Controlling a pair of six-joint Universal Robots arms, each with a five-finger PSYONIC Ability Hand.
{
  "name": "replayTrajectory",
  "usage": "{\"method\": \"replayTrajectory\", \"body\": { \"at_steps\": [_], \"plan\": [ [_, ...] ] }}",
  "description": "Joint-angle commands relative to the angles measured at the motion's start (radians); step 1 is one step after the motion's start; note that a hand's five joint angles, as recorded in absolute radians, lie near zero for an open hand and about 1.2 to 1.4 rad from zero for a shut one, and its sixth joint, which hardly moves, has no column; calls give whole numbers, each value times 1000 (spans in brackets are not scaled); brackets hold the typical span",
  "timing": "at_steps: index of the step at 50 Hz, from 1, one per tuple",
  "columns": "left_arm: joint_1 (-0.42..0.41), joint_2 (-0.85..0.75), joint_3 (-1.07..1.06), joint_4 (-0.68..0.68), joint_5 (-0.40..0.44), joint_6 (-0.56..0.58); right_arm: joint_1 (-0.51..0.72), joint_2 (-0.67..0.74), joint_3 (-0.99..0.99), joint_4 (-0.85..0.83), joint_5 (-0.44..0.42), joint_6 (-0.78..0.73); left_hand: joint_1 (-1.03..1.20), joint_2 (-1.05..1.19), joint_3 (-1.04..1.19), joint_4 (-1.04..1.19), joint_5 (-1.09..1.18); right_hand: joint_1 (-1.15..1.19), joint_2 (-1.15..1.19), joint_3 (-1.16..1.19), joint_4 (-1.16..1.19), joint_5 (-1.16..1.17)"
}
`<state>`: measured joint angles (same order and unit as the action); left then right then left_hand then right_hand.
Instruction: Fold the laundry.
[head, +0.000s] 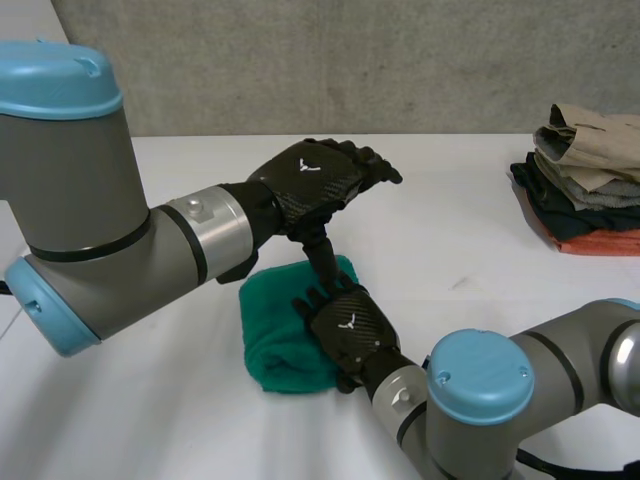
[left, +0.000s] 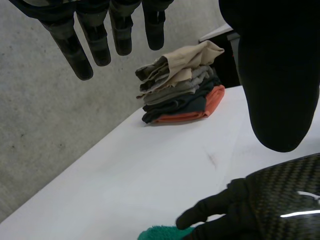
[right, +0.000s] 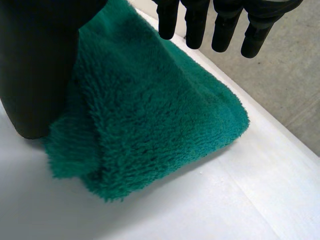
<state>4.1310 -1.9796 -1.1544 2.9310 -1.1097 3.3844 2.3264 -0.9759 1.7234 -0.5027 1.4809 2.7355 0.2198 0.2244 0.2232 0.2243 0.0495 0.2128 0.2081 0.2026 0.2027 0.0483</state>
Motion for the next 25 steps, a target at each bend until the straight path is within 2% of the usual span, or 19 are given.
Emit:
{"method": "replayTrajectory", "body": {
  "at_steps": [1,6,10,11,12,14,19,25],
  "plan": [
    [-3,-5,-8,5,-10,-2,-1,31,-37,-48,-2,-36,26,21,23,22,22,-14,-9,-3,-3,-24],
    [-3,-5,-7,5,-10,-3,-1,46,-76,-54,-10,-36,26,21,23,22,22,145,149,155,155,135],
    [-1,-4,-7,7,-10,-3,-1,85,-120,-54,-14,-36,26,21,23,22,22,482,487,492,492,472],
    [-1,-4,-7,7,-10,-3,-2,91,-131,-53,-14,-34,26,21,23,22,22,576,581,586,586,566],
    [0,-1,-8,5,-10,-3,-1,104,-151,-53,-16,-36,26,21,23,22,22,876,881,886,886,866],
    [0,-1,-8,5,-10,-3,-1,112,-166,-56,-16,-36,26,21,23,22,22,1182,1187,1192,1192,1172],
    [6,8,-5,5,-10,-3,-7,108,-238,-54,-11,-33,26,21,23,22,22,1183,1188,1194,1194,1173],
    [44,53,2,8,-18,-3,-104,77,-366,-50,-19,-20,26,21,23,22,22,1183,1188,1194,1194,1173]
  ]
}}
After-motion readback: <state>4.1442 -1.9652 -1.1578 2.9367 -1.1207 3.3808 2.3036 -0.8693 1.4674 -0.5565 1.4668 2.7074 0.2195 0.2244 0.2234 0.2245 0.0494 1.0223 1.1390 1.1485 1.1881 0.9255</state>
